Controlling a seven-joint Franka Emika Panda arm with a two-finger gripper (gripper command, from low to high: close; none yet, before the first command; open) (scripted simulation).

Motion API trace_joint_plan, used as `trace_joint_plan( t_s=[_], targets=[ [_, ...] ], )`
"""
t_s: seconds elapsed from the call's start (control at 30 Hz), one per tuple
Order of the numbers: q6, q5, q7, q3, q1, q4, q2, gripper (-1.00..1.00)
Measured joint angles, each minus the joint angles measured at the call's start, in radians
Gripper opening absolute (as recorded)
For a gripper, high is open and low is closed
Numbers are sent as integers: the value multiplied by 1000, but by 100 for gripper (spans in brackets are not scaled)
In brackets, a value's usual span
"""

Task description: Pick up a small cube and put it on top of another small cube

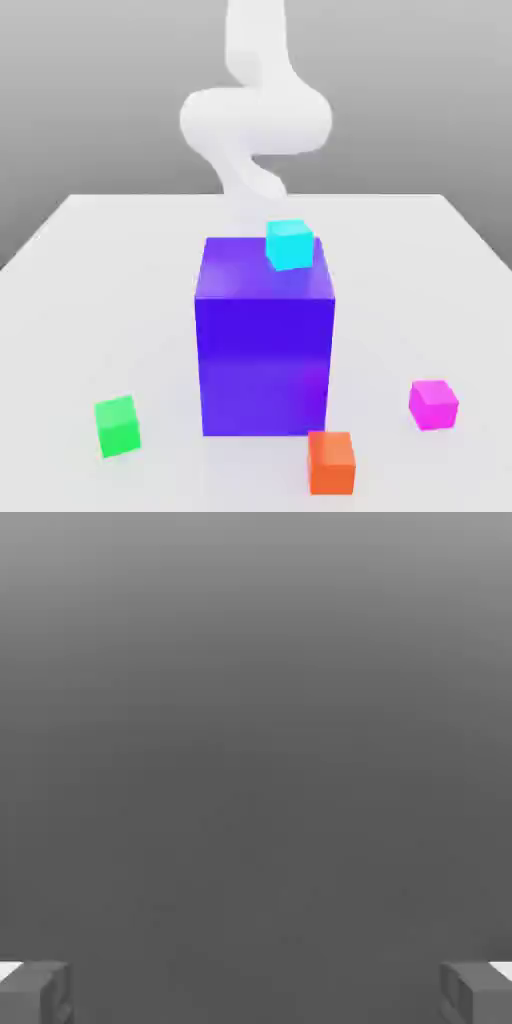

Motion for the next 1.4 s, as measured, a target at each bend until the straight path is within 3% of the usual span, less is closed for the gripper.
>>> trace_joint_plan(
  t_s=[0.37, 0.63, 0.8, 1.0, 1.03, 1.27, 1.4],
  targets=[
    [205, -86, 263, 245, -2, -145, 402, 0],
    [349, -180, 475, 368, 62, -248, 695, 0],
    [444, -216, 583, 383, 134, -304, 870, 0],
    [572, -404, 736, 220, 268, -267, 1055, 0],
    [591, -430, 757, 189, 292, -260, 1081, -100],
    [596, -436, 762, 184, 297, -260, 1085, -100],
    [524, -322, 675, 292, 213, -287, 984, -100]
  ],
)
